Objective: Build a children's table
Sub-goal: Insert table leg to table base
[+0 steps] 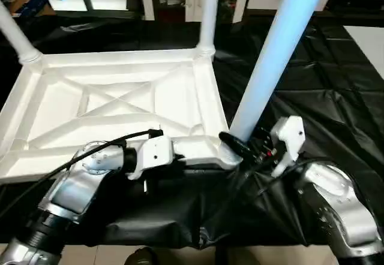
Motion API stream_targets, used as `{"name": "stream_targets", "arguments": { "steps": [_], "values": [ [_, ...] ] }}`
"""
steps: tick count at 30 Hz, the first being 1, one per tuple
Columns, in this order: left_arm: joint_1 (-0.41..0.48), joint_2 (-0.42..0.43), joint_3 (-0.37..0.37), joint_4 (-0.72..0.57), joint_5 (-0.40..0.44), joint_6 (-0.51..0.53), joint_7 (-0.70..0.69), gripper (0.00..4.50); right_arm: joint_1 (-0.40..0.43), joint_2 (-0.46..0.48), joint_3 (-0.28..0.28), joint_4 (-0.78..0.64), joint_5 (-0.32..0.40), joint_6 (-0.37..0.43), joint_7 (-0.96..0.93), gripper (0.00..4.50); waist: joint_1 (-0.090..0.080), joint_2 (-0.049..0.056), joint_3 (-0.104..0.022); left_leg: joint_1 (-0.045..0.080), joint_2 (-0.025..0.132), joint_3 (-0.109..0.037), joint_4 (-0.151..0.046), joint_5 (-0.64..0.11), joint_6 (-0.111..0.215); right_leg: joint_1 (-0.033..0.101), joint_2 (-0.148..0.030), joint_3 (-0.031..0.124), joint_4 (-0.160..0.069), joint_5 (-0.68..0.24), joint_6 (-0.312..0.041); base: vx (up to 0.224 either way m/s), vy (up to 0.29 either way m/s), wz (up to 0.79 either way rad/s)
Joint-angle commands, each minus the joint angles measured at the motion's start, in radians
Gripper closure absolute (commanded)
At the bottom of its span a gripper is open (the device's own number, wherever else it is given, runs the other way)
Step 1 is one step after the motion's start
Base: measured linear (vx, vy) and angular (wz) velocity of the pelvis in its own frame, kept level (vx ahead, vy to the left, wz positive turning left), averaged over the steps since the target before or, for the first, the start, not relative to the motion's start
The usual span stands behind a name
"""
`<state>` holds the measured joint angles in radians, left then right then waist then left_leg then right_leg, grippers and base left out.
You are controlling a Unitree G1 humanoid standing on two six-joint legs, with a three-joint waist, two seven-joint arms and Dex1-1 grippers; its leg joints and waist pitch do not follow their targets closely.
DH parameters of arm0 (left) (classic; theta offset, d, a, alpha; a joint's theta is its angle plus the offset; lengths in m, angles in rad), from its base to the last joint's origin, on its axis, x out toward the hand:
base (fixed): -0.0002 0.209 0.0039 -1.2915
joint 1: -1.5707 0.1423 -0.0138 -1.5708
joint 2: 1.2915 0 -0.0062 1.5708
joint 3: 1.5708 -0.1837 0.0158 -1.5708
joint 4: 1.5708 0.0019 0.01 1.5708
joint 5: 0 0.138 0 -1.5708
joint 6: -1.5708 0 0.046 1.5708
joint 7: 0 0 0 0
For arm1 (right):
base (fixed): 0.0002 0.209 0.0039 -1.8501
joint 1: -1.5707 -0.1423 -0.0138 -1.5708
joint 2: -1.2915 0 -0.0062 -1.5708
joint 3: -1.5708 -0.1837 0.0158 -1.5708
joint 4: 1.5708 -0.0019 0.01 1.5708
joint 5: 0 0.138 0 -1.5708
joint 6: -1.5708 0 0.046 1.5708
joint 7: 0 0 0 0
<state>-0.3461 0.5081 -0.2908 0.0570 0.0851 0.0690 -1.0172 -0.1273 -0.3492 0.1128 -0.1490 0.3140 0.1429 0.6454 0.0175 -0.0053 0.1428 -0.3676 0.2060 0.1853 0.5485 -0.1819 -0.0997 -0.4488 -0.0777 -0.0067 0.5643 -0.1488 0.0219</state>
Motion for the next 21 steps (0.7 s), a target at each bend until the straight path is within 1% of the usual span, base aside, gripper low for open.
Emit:
{"name": "stream_targets", "arguments": {
  "steps": [1,2,3,4,5,6,7,8,9,10,11,12,13,14,15,16,17,18,19,20,21],
  "values": [
    [0.026,-0.032,-0.037,0.028,0.025,0.042,0.072,4.50,0.038,-0.002,0.044,0.134,-0.081,0.094,-0.042,2.64,-0.011,-0.004,-0.021,-0.001,0.010,-0.011,-0.087,-0.426,0.004,0.025,-0.029,0.019,-0.086,-0.558,-0.068,0.000,0.000,0.00],
    [0.025,-0.036,-0.036,0.025,0.026,0.052,0.077,4.50,0.032,0.002,0.043,0.141,-0.084,0.101,-0.053,2.64,-0.014,-0.004,-0.021,-0.001,0.010,-0.011,-0.087,-0.431,0.004,0.024,-0.029,0.019,-0.088,-0.565,-0.066,0.000,0.000,0.00],
    [0.019,-0.048,-0.032,0.023,0.034,0.076,0.096,4.50,0.020,0.009,0.043,0.160,-0.098,0.105,-0.077,2.64,-0.018,-0.005,-0.019,0.001,0.009,-0.012,-0.087,-0.447,0.005,0.019,-0.029,0.019,-0.092,-0.591,-0.058,0.000,0.000,0.00],
    [0.017,-0.052,-0.031,0.022,0.037,0.085,0.103,4.50,0.015,0.012,0.044,0.167,-0.103,0.106,-0.086,2.64,-0.020,-0.005,-0.018,0.002,0.009,-0.013,-0.087,-0.456,0.005,0.018,-0.029,0.018,-0.094,-0.608,-0.053,0.000,0.000,0.00],
    [0.012,-0.068,-0.025,0.016,0.047,0.118,0.130,4.50,0.001,0.024,0.048,0.190,-0.126,0.099,-0.116,2.64,-0.022,-0.009,-0.018,0.002,0.008,-0.014,-0.086,-0.462,0.008,0.017,-0.030,0.019,-0.098,-0.634,-0.041,0.000,0.000,0.00],
    [0.012,-0.069,-0.025,0.016,0.048,0.120,0.131,4.50,0.001,0.025,0.048,0.191,-0.127,0.099,-0.118,2.64,-0.022,-0.006,-0.017,0.002,0.008,-0.015,-0.086,-0.463,0.007,0.016,-0.031,0.019,-0.098,-0.640,-0.039,0.000,0.000,0.00],
    [0.011,-0.078,-0.023,0.013,0.050,0.136,0.141,4.50,-0.005,0.033,0.050,0.201,-0.134,0.099,-0.130,2.64,-0.026,-0.009,-0.015,0.000,0.007,-0.016,-0.088,-0.467,0.009,0.016,-0.031,0.017,-0.102,-0.659,-0.031,0.000,0.000,0.00],
    [0.009,-0.092,-0.022,0.007,0.050,0.157,0.152,4.50,-0.014,0.046,0.051,0.217,-0.143,0.105,-0.150,2.64,-0.028,-0.009,-0.014,-0.002,0.006,-0.019,-0.089,-0.474,0.009,0.017,-0.032,0.015,-0.104,-0.681,-0.023,0.000,0.000,0.00],
    [0.009,-0.098,-0.022,0.004,0.048,0.165,0.156,4.50,-0.018,0.052,0.050,0.225,-0.145,0.108,-0.159,2.64,-0.031,-0.008,-0.012,-0.001,0.005,-0.021,-0.089,-0.487,0.009,0.013,-0.033,0.014,-0.107,-0.706,-0.015,0.000,0.000,0.00],
    [0.007,-0.124,-0.023,-0.008,0.042,0.198,0.169,4.50,-0.040,0.078,0.044,0.261,-0.148,0.122,-0.198,2.64,-0.035,-0.007,-0.012,0.002,0.004,-0.023,-0.088,-0.500,0.007,0.010,-0.034,0.013,-0.110,-0.726,-0.011,0.000,0.000,0.00],
    [0.006,-0.141,-0.027,-0.016,0.041,0.220,0.177,4.50,-0.062,0.099,0.034,0.295,-0.147,0.135,-0.232,2.64,-0.043,-0.006,-0.013,-0.003,0.003,-0.029,-0.091,-0.495,0.005,0.016,-0.034,0.009,-0.108,-0.707,-0.019,0.000,0.000,0.00],
    [0.006,-0.141,-0.027,-0.016,0.041,0.220,0.177,4.50,-0.062,0.099,0.034,0.295,-0.147,0.135,-0.232,2.64,-0.046,-0.006,-0.013,-0.008,0.002,-0.032,-0.094,-0.492,0.004,0.022,-0.034,0.006,-0.106,-0.696,-0.020,0.000,0.000,0.00],
    [0.003,-0.169,-0.033,-0.029,0.047,0.258,0.199,4.50,-0.100,0.130,0.014,0.352,-0.147,0.149,-0.287,2.64,-0.048,-0.009,-0.011,-0.011,0.001,-0.035,-0.097,-0.499,0.007,0.024,-0.033,0.004,-0.109,-0.702,-0.013,0.000,0.000,0.00],
    [0.002,-0.175,-0.035,-0.032,0.049,0.265,0.204,4.50,-0.108,0.136,0.009,0.363,-0.147,0.150,-0.297,2.64,-0.050,-0.008,-0.011,-0.008,-0.001,-0.035,-0.096,-0.507,0.008,0.020,-0.033,0.004,-0.112,-0.717,-0.011,0.000,0.000,0.00],
    [-0.001,-0.196,-0.039,-0.037,0.060,0.293,0.226,4.50,-0.139,0.157,-0.008,0.407,-0.149,0.158,-0.342,2.64,-0.051,-0.008,-0.009,-0.001,-0.005,-0.038,-0.094,-0.531,0.011,0.014,-0.034,0.002,-0.118,-0.755,-0.002,0.000,0.000,0.00],
    [-0.009,-0.225,-0.044,-0.042,0.073,0.328,0.255,4.50,-0.176,0.178,-0.024,0.457,-0.152,0.164,-0.385,2.64,-0.055,-0.010,-0.011,0.000,-0.006,-0.038,-0.092,-0.527,0.011,0.014,-0.035,0.001,-0.118,-0.752,-0.003,0.000,0.000,0.00],
    [-0.015,-0.250,-0.047,-0.046,0.087,0.359,0.284,4.50,-0.204,0.195,-0.036,0.496,-0.157,0.168,-0.421,2.64,-0.058,-0.009,-0.008,-0.004,-0.006,-0.041,-0.094,-0.529,0.013,0.017,-0.036,-0.002,-0.118,-0.747,-0.006,0.000,0.000,0.00],
    [-0.027,-0.290,-0.043,-0.048,0.109,0.403,0.338,4.50,-0.235,0.213,-0.048,0.539,-0.171,0.170,-0.471,2.64,-0.063,-0.011,-0.007,-0.002,-0.007,-0.042,-0.094,-0.538,0.014,0.016,-0.036,-0.005,-0.119,-0.737,-0.008,0.000,0.000,0.00],
    [-0.041,-0.327,-0.036,-0.041,0.125,0.442,0.387,4.50,-0.256,0.221,-0.044,0.566,-0.191,0.171,-0.501,2.64,-0.068,-0.013,-0.008,0.001,-0.008,-0.043,-0.093,-0.546,0.020,0.017,-0.036,-0.008,-0.123,-0.735,-0.008,0.000,0.000,0.00],
    [-0.050,-0.351,-0.030,-0.036,0.135,0.469,0.419,4.50,-0.270,0.227,-0.041,0.585,-0.205,0.171,-0.521,2.64,-0.071,-0.012,-0.006,0.002,-0.007,-0.044,-0.094,-0.551,0.020,0.017,-0.036,-0.009,-0.123,-0.727,-0.011,0.000,0.000,0.00],
    [-0.059,-0.377,-0.023,-0.030,0.147,0.494,0.458,4.50,-0.284,0.233,-0.038,0.605,-0.216,0.164,-0.540,2.64,-0.075,-0.011,-0.005,0.000,-0.008,-0.045,-0.096,-0.562,0.021,0.020,-0.034,-0.013,-0.125,-0.714,-0.014,0.000,0.000,0.00]
  ]
}}
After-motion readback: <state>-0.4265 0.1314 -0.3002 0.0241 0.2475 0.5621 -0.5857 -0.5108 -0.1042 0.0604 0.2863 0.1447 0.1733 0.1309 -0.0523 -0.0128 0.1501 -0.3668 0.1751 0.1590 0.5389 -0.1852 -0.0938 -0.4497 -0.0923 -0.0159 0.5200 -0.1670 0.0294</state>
